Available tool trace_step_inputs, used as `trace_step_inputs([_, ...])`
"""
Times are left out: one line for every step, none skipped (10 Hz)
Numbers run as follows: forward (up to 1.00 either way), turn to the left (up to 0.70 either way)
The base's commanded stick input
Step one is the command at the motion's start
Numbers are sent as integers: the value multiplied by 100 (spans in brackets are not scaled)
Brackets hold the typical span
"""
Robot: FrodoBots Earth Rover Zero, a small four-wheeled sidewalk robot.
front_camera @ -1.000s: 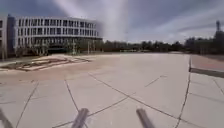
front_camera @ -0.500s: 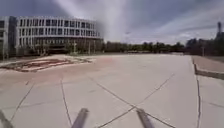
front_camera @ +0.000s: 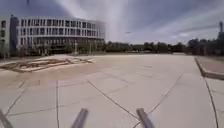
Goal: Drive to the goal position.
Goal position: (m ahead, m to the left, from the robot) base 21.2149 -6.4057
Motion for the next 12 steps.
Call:
trace_step_inputs([50, -46])
trace_step_inputs([50, -42])
trace_step_inputs([50, -22])
trace_step_inputs([50, -2])
trace_step_inputs([50, 0])
trace_step_inputs([50, 0])
trace_step_inputs([50, 0])
trace_step_inputs([50, 0])
trace_step_inputs([50, 0])
trace_step_inputs([50, 0])
trace_step_inputs([50, 0])
trace_step_inputs([50, 0])
